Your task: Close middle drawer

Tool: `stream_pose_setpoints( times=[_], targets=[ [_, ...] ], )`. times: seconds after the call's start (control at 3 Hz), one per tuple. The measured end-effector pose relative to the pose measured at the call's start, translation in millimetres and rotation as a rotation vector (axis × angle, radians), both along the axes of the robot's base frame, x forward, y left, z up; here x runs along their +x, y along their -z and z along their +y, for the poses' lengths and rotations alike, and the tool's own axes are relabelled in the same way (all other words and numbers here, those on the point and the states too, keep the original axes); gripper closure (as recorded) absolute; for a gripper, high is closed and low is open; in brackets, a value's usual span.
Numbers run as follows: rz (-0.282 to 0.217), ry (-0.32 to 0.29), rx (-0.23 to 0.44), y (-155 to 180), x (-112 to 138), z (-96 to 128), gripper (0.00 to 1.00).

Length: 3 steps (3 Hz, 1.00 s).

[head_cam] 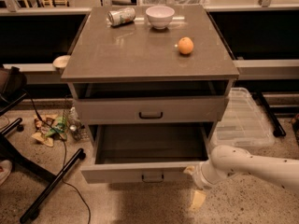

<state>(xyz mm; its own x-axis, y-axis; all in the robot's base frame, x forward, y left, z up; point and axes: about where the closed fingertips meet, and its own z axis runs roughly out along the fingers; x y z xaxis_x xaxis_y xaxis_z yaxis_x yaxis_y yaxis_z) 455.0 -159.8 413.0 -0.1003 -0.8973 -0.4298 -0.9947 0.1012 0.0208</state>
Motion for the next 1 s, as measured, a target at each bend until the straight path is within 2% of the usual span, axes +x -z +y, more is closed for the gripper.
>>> stream_pose_setpoints(
  times=[0.33,0.67,1.0],
  targets=[
    [-0.045,-0.006,0.033,-4.7,21.2,-4.0,0.0],
    [-0.096,-0.023,0.077,-14.0,55.4,-8.2,0.0],
    [-0.13,-0.025,0.098,-18.4,87.7,-12.8,0.16]
  ],
)
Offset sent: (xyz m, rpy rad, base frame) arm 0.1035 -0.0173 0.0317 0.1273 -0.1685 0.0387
